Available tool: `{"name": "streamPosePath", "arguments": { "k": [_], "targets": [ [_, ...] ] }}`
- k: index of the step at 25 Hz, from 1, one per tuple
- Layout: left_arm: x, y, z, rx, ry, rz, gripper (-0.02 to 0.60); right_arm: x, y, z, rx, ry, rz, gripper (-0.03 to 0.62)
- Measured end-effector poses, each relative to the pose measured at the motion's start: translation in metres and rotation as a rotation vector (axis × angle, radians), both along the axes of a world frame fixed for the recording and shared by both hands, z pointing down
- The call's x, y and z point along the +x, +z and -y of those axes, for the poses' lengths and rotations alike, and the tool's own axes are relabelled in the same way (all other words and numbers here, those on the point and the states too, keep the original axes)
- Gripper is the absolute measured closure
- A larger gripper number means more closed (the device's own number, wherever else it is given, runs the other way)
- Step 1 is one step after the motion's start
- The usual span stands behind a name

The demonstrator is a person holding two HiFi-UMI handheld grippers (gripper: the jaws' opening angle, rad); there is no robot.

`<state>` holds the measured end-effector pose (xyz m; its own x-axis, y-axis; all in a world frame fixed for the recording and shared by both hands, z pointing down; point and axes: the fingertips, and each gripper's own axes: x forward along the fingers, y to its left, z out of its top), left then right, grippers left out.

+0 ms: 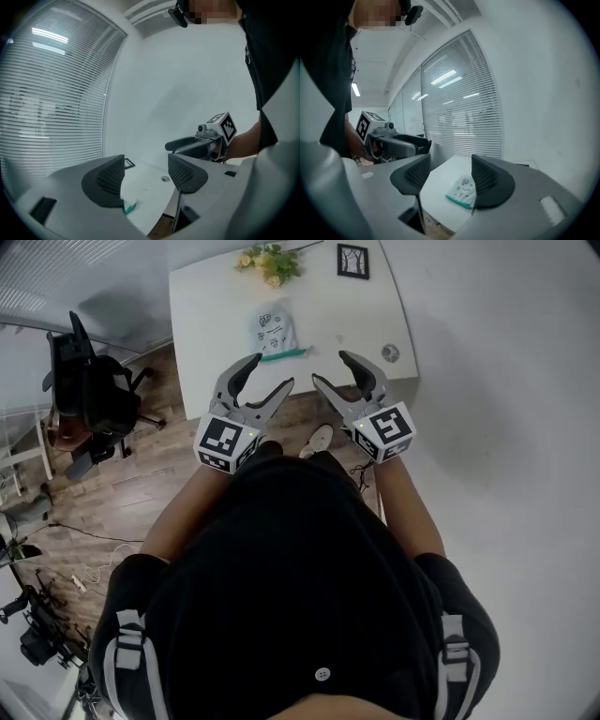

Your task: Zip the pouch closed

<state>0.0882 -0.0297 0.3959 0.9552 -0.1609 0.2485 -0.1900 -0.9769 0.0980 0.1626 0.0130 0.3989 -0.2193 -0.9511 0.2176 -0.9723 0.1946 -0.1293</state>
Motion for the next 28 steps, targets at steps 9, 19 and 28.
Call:
{"name": "streamPosePath", "arguments": {
  "k": [9,19,28],
  "targets": [
    [0.037,0.007,-0.004,-0.003,-0.168,0.031,0.295,0.044,0.017,0.009,-0.027,-0.171,0.021,0.322],
    [0.039,0.021,0.014,-0.02,-0.271,0.057,0.295,0.052,0.045,0.038,-0.078,-0.281,0.033,0.322],
    [0.04,0.056,0.059,-0.083,-0.189,0.094,0.295,0.047,0.079,0.087,-0.201,-0.287,-0.006,0.322]
  ]
}}
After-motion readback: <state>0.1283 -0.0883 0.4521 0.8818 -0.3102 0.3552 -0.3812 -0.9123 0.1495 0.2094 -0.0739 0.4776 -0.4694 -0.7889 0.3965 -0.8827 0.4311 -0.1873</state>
